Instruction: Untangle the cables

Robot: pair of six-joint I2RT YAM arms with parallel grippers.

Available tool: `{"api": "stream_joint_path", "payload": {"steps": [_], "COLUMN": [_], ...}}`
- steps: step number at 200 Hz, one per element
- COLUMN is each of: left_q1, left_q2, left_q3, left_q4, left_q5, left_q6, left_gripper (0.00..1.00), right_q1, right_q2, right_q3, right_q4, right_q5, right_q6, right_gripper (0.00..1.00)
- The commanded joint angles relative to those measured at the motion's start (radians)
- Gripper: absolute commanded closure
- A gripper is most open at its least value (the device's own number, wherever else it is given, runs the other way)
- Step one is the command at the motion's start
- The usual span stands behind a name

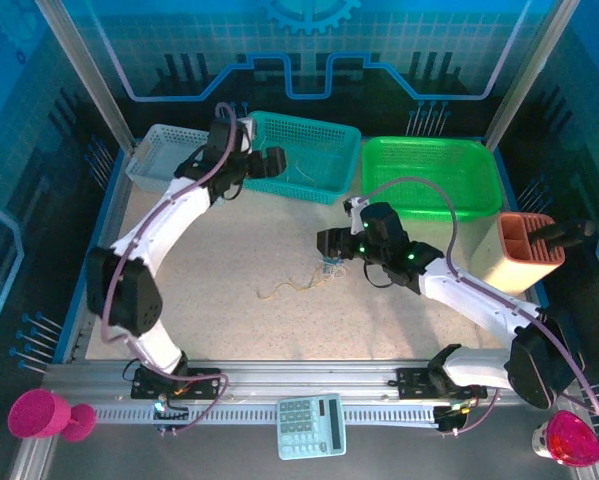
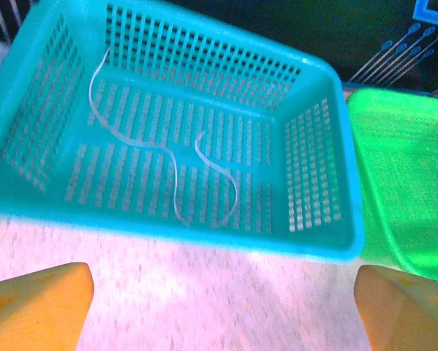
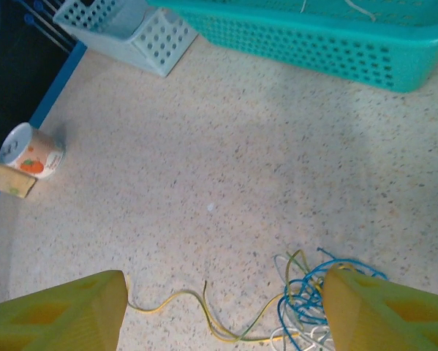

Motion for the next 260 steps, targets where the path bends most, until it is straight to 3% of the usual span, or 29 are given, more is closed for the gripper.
{"api": "stream_joint_path", "payload": {"steps": [1,35,56,117,179,260], "left_q1": [0.004,-0.031,-0.109,-0.249,-0.271,-0.301], "left_q2": [-0.086,-0.158,-0.154,-0.098,-0.070,0.019], "left_q3": [-0.138,-0.275,-0.316,-0.433,-0.544,-0.541], "left_q4": [-0.101,-0.250,-0.329,-0.332,-0.242,-0.214], "left_q5": [0.050,0.035,-0.031,-0.167,-0.149,-0.209], "left_q6": [-0.096,-0.099,-0.090,-0.202,-0.266,-0.273], "left_gripper": [0.11,0.14,0.15,0.25,0.38,0.56], "right_q1": [0.033,0.073,0.077,0.100,0.100,0.100], "right_q2": [0.019,0.057,0.068,0.036,0.022,0.007], "right_q3": [0.028,0.024,0.010,-0.036,-0.059,-0.057], "right_q4": [-0.020,-0.015,0.001,0.016,0.020,0.009], "right_q5": [0.031,0.053,0.050,0.045,0.062,0.070], "right_q6": [-0.027,-0.028,-0.014,-0.008,-0.005,-0.005], "right_gripper": [0.28,0.28,0.29,0.28,0.28,0.29]}}
